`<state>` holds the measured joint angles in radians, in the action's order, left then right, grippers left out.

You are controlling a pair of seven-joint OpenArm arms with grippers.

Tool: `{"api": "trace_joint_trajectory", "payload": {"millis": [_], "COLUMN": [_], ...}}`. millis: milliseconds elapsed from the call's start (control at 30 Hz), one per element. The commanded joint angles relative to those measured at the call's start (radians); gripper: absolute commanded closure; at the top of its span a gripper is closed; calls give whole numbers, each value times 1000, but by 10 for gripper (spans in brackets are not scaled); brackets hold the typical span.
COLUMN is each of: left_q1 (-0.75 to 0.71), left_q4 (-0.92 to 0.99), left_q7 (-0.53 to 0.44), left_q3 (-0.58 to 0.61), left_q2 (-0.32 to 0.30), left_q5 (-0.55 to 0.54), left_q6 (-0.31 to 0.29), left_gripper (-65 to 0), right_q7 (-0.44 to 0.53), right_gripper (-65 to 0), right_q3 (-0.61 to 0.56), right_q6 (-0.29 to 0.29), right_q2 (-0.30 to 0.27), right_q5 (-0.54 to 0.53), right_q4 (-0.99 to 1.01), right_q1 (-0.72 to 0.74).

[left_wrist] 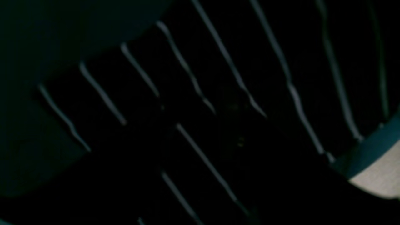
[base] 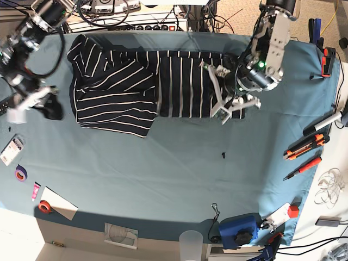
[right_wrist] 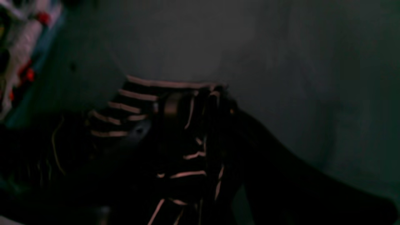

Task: Layout the t-shirt on the table in an organized manner, then fold the t-shirt properly

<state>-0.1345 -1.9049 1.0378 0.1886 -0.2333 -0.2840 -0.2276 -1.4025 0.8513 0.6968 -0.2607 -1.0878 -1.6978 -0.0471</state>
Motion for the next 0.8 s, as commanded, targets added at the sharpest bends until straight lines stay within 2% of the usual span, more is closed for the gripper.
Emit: {"api": "trace_joint_trajectory", "payload": {"millis": [0, 100, 200, 300, 333, 433, 500, 633, 767], "left_q1": [13, 16, 21, 21, 21, 21, 18, 18, 18], "left_q4": [-4, -5, -40, -93, -105, -111, -111, -111, -111], "left_q7": [-5, 23, 63, 61, 61, 61, 61, 61, 61], "left_q3": [-1, -2, -2, -2, -2, -2, -1, -1, -2], "left_q2": [-2, -2, -2, 1, 0, 0, 0, 1, 0], "left_q5": [-8, -33, -114, -150, -150, -147, -147, -147, -146], "left_q6": [-1, -2, -1, -5, -10, -32, -32, -31, -31], "left_gripper": [-215, -216, -216, -216, -215, -216, -216, -216, -215], "right_q7": [17, 6, 6, 6, 6, 6, 6, 6, 6], "right_gripper": [-191, -191, -207, -346, -371, -376, -376, -376, -376], "right_q3": [20, 56, 56, 42, 39, 39, 39, 27, 5], "right_q6": [1, 1, 1, 1, 1, 1, -37, -20, 1], "right_q2": [-19, -22, -39, -54, -55, -55, -50, -44, -44], "right_q5": [-24, -23, -22, -18, -18, -19, -19, -25, -146], "right_q4": [-17, -17, -17, -17, -17, -17, -8, 110, 284], "right_q1": [11, 8, -16, -75, -98, -155, -169, -150, -103]}}
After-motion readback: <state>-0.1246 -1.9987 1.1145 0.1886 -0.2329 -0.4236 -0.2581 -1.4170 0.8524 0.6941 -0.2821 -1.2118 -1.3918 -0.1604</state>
